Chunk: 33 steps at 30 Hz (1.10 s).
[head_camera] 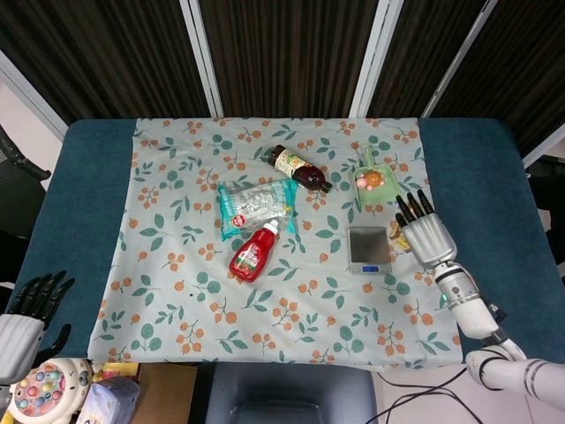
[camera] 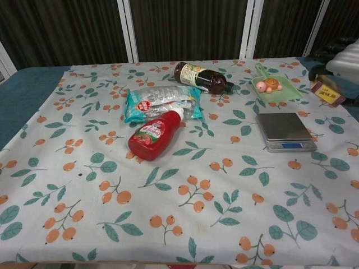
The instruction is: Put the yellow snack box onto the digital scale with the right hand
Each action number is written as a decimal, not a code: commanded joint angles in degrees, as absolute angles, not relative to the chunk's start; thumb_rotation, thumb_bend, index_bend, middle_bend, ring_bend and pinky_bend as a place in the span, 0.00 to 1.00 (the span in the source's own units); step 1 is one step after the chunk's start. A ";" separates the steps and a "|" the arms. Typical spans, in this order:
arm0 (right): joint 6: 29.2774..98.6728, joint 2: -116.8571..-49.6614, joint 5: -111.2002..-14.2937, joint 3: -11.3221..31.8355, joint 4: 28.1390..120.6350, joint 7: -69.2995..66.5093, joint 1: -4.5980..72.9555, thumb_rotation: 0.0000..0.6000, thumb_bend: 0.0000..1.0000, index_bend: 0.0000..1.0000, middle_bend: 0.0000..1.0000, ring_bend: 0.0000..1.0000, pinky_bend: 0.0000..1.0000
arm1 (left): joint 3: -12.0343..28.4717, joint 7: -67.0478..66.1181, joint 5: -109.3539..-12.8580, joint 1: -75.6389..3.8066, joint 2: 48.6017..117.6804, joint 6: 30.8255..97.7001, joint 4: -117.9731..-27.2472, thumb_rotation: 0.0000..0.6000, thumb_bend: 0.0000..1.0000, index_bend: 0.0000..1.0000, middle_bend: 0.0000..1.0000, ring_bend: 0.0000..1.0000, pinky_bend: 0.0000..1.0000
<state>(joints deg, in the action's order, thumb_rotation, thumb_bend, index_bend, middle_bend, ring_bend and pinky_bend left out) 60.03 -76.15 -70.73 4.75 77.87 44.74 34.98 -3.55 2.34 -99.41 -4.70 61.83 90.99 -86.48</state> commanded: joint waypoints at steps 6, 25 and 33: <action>58.94 -81.40 -58.91 5.71 85.33 63.83 38.56 1.00 0.91 1.00 0.14 0.00 0.00 | -3.93 3.39 -100.25 -4.48 61.38 91.69 -86.43 1.00 0.45 0.00 0.00 0.00 0.11; 62.08 -86.43 -44.32 4.47 87.33 73.75 42.94 1.00 0.55 0.20 0.00 0.00 0.00 | -4.14 3.84 -100.81 -4.36 61.21 92.02 -86.36 1.00 0.45 0.00 0.00 0.00 0.11; 62.92 -84.44 -45.92 4.05 89.23 68.04 42.46 1.00 0.29 0.00 0.00 0.00 0.00 | -4.03 3.80 -100.64 -4.38 61.28 91.96 -86.32 1.00 0.45 0.00 0.00 0.00 0.11</action>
